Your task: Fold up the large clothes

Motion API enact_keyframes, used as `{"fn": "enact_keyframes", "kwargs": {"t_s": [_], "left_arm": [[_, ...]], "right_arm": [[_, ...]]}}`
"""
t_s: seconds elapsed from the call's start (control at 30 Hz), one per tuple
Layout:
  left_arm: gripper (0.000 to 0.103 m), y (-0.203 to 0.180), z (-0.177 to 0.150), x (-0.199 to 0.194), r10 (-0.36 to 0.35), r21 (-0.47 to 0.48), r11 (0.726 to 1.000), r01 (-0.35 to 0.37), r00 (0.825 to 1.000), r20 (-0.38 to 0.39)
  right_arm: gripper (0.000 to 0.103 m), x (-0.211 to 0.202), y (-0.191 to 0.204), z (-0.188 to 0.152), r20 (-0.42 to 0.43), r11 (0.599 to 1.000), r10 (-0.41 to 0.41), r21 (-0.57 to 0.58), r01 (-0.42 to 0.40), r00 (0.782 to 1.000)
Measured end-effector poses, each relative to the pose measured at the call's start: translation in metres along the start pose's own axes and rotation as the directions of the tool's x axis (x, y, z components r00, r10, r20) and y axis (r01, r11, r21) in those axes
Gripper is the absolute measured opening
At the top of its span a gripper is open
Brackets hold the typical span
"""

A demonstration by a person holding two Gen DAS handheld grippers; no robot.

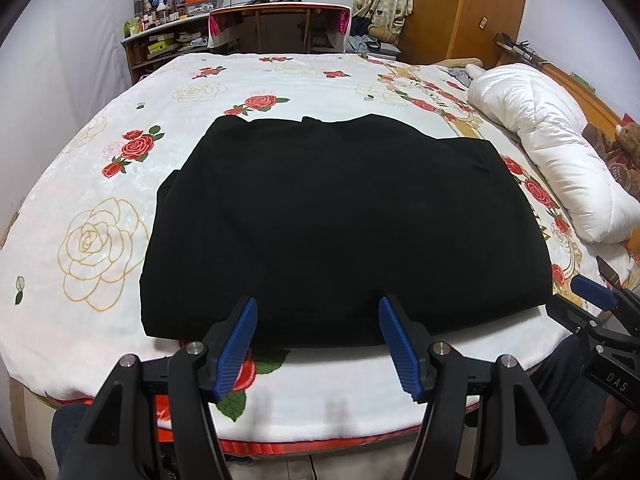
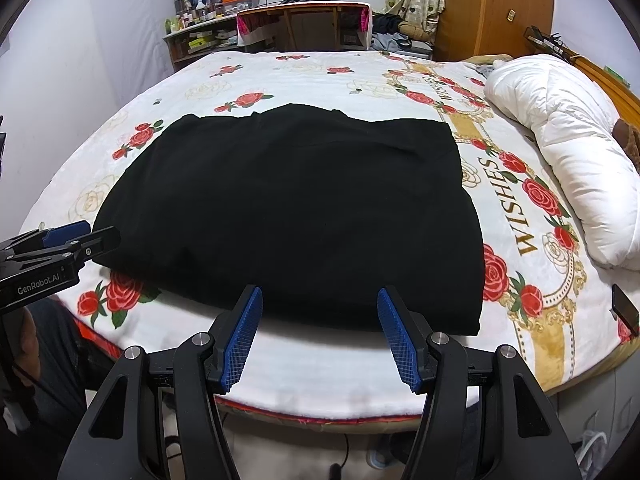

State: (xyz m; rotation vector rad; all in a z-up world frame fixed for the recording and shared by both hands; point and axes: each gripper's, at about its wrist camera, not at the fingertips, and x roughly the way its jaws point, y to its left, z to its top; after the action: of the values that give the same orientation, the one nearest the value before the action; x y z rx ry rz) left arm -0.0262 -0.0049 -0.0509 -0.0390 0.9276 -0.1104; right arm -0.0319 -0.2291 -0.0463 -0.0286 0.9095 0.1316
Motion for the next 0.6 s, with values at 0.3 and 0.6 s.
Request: {"fn": "enact_keyframes", "kwargs": {"t_s": [0.3,0.6], "left_arm": [[0.065,0.0005,-0.0001,0.0056,0.008,0.013,1.000,-0.008,1.000,-0.017],[0.065,0.0023,-0.0004,0.0073,0.011,0.006,1.000,-0.011,1.000,-0.012]], "right_arm": [[0.060,0.0021,-0.0030,-0.0001,-0.007,1.000,-0.005,-0.005,0.005,1.000],[0.060,0.0030,-0.0045,-0.0007,-0.006,1.000,-0.007,-0.010,0.007,1.000]]}}
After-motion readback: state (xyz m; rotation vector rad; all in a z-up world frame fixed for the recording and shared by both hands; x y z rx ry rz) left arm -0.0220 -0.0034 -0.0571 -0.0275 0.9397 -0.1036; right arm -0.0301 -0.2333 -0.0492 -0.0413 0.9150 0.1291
